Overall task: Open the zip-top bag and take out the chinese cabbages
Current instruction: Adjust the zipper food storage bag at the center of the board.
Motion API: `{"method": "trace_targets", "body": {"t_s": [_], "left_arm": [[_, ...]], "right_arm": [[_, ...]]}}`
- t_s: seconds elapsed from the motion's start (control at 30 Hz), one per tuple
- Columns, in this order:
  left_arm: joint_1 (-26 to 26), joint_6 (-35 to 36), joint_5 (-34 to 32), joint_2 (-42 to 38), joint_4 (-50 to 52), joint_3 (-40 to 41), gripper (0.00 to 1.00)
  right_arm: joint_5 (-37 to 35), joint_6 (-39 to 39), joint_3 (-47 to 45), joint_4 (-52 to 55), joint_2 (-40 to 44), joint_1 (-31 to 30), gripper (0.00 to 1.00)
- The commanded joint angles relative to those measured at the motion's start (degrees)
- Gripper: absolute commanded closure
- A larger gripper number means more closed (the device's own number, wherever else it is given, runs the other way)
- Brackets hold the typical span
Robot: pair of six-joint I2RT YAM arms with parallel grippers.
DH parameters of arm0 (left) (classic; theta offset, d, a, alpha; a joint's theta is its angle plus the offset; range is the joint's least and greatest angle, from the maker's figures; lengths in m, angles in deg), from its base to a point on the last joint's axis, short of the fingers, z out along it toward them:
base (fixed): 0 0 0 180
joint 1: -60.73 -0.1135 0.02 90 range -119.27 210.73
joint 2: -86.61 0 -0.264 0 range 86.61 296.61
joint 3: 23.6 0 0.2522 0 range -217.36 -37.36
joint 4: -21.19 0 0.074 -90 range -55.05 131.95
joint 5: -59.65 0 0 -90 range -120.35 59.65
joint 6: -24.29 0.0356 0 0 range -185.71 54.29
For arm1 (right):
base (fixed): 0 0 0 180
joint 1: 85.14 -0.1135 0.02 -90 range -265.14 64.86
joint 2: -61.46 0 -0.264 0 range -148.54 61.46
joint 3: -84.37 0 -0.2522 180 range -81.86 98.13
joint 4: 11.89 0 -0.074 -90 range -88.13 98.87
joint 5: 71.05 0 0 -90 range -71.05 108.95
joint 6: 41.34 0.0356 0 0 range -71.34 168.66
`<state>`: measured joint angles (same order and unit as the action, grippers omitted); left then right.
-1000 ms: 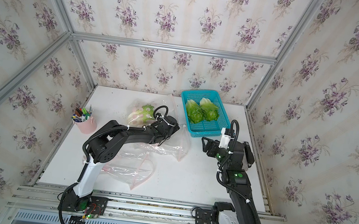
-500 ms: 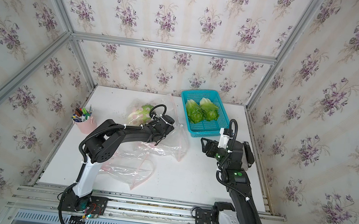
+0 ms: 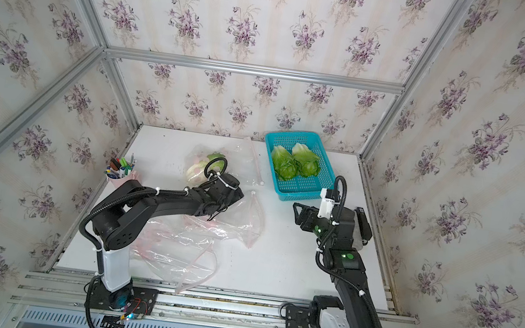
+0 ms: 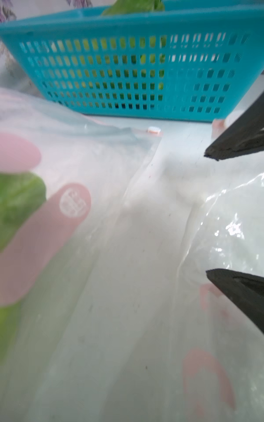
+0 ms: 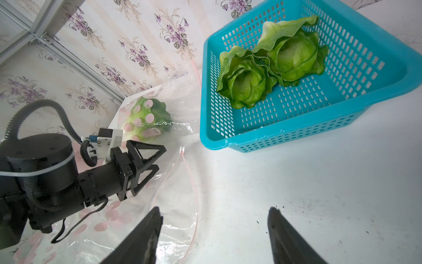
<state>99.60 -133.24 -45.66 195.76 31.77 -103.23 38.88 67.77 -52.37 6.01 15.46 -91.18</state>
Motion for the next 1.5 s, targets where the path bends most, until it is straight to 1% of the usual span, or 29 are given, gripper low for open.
{"method": "trace_targets", "body": {"t_s": [0.0, 0.1, 0.2, 0.3, 0.4, 0.6, 0.7, 0.83, 0.93, 1.03, 1.1, 1.2, 1.27, 1.47], "left_arm": [[0.0, 4.8, 4.6, 0.0, 2.0, -5.7, 0.18], [0.1, 6.7, 5.5, 2.3, 3.5, -11.8, 0.14], [0.1, 5.0, 3.2, 5.3, 3.7, -14.9, 0.14], [0.1, 1.4, 0.5, 7.7, 3.3, -15.2, 0.14], [0.2, -1.0, -0.9, 9.8, 1.1, -14.6, 0.14], [0.2, -1.0, -0.5, 14.5, 0.8, -17.7, 0.14], [0.2, -1.0, -2.5, 15.7, 0.9, -18.4, 0.15], [-0.4, -0.3, -4.4, 17.6, 1.0, -20.4, 0.19], [-1.1, 0.9, -5.0, 19.1, 1.8, -22.6, 0.25], [-1.7, 2.9, -5.4, 20.5, 2.7, -24.9, 0.34], [-2.0, 4.0, -5.5, 21.4, 3.1, -26.5, 0.42], [-2.5, 3.9, -5.0, 22.7, 3.1, -28.0, 0.56], [-2.7, 3.9, -4.3, 23.7, 3.0, -29.1, 0.60], [-2.9, 3.2, -2.7, 26.2, 1.7, -30.7, 0.79]], "right_arm": [[-0.7, -0.2, 0.0, -0.9, 0.2, -0.2, 0.29], [-0.6, -0.2, -0.1, -1.2, 0.0, -0.2, 0.29], [-0.8, -0.2, -0.1, -1.5, -0.3, -0.3, 0.29], [-0.6, -0.2, -0.2, -1.8, -0.5, -0.3, 0.29], [-0.5, -0.2, -0.2, -2.1, -0.7, -0.3, 0.29], [-0.2, -0.3, -0.1, -2.3, -1.4, -0.3, 0.29], [-0.1, -0.3, -0.1, -2.3, -1.4, -0.3, 0.29], [-0.3, -0.3, -0.1, -2.1, -1.2, -0.3, 0.29], [-0.3, -0.2, -0.3, -2.3, -1.1, -0.3, 0.30], [-0.3, -0.2, -0.3, -2.2, -1.2, -0.4, 0.30], [-0.4, -0.1, -0.4, -2.3, -1.3, -0.4, 0.30], [-0.9, 0.0, -0.8, -2.7, -1.8, -0.4, 0.30], [-0.9, 0.0, -0.8, -2.9, -2.3, -0.4, 0.30], [-1.3, -0.7, -0.3, -1.7, -2.1, -1.0, 0.31]]}}
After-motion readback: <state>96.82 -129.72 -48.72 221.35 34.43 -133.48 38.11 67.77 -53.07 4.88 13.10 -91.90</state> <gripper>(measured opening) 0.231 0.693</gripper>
